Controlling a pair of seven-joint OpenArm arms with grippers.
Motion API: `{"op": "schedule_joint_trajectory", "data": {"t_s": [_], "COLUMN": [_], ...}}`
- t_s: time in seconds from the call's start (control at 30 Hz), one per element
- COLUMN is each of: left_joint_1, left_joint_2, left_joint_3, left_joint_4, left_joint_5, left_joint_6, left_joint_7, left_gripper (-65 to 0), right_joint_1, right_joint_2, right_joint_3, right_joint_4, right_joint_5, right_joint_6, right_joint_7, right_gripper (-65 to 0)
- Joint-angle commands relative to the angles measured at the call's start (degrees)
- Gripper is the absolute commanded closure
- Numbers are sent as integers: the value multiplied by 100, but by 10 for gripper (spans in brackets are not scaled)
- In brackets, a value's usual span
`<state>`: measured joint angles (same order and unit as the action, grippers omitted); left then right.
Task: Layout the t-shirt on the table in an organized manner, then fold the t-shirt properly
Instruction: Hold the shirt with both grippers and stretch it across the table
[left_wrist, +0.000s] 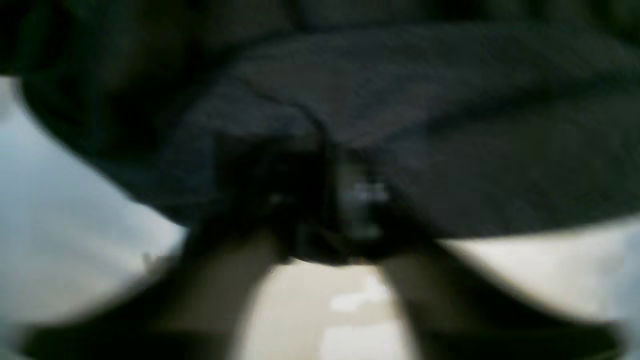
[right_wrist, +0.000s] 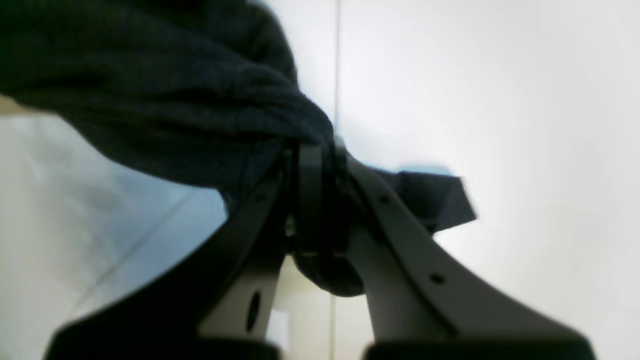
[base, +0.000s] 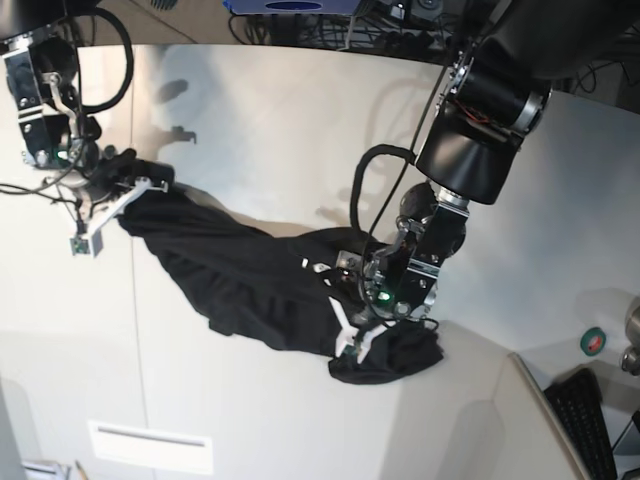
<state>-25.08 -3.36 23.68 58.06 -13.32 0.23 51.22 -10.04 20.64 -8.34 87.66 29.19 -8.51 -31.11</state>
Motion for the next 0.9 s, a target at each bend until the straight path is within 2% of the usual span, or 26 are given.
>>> {"op": "schedule_joint_trajectory", "data": {"t_s": [0.0, 0.07, 0.1, 0.13, 0.27, 0.37, 0.47, 0.53, 0.67, 0.87], "left_joint_1": [-134, -63, 69, 227, 1264, 2011, 2486, 2539, 2293, 1774], "left_joint_2": [23, 6, -3, -21, -240, -530, -829, -847, -821, -803], "left_joint_3": [-17, -34, -157, -351, -1564, -1986, -1986, -1986, -1942, -1256], "left_joint_4": [123, 308, 519, 783, 2154, 2690, 2682, 2462, 2040, 1451], "left_joint_5": [0, -8, -8, -8, 44, 18, 44, 9, 0, -8], "left_joint_6": [43, 43, 43, 43, 8, 8, 8, 8, 8, 8], "left_joint_7": [-116, -160, -168, -168, -195, -538, -1338, -1654, -1680, -1707], "left_gripper": [-296, -469, -533, -558, -561, -561, -561, -561, -561, -561], "right_joint_1": [86, 59, 15, -29, -161, -204, -213, -204, -196, -213], "right_joint_2": [67, 67, 67, 67, 67, 67, 41, 32, 15, 15], "right_joint_3": [12, 12, 12, 21, 29, 29, 21, 21, 21, 21], "right_joint_4": [74, 74, 74, 100, 162, 162, 162, 162, 162, 162], "right_joint_5": [4, 4, 4, 4, 4, 4, 4, 4, 4, 13], "right_joint_6": [12, 12, 12, 12, 12, 12, 12, 12, 12, 12], "right_joint_7": [127, 127, 136, 144, 144, 144, 144, 144, 153, 153], "right_gripper": [0, 0, 0, 0, 0, 0, 0, 0, 0, 0]}}
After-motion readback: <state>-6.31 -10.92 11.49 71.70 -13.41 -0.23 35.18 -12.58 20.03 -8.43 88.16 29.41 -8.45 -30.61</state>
